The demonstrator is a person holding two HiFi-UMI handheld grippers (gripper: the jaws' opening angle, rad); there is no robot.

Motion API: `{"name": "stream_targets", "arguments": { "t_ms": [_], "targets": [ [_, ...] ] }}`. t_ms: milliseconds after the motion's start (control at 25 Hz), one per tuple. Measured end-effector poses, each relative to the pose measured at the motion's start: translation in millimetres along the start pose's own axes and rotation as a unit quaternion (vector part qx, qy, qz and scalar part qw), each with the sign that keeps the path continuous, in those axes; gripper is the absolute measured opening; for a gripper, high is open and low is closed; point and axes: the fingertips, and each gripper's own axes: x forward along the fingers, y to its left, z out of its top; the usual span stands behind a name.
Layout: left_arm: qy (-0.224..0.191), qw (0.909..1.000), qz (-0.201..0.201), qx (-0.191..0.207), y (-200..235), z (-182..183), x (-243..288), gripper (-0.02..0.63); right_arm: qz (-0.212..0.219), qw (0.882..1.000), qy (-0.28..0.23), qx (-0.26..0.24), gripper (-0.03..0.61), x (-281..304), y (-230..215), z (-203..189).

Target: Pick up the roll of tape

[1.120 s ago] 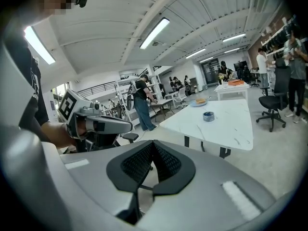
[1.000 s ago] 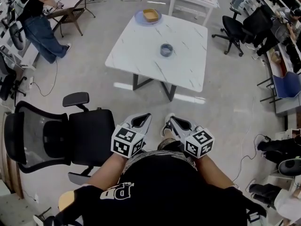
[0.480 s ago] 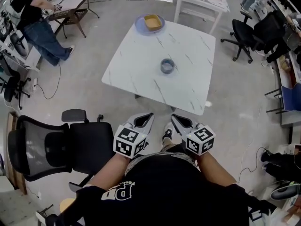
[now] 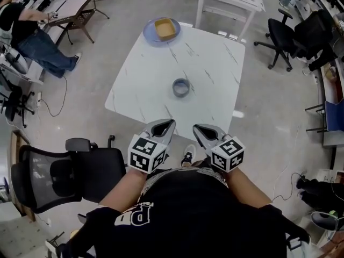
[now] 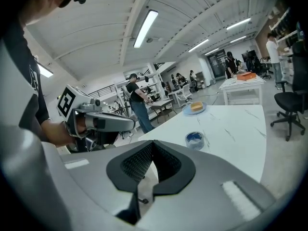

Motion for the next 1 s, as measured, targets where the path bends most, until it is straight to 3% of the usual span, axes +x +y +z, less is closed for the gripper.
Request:
{"name": "stream_targets", "arguments": {
  "t_ms": [320, 600, 1000],
  "targets": [
    [-0.001, 0.9999, 0.006, 0.011, 4, 27, 35, 0.058, 0.005, 1.0, -0.006, 0.001, 0.0, 7, -41, 20],
    [-0.001, 1.0, 0.004, 0.003, 18, 31, 44, 0.058, 0.002, 1.0, -0.005, -0.006, 0.0, 17, -50, 28],
    [0.005, 0.999, -0.039, 0.023, 49, 50, 46, 0.058, -0.042, 0.999, -0.023, -0.008, 0.0, 48, -53, 60]
  ]
}}
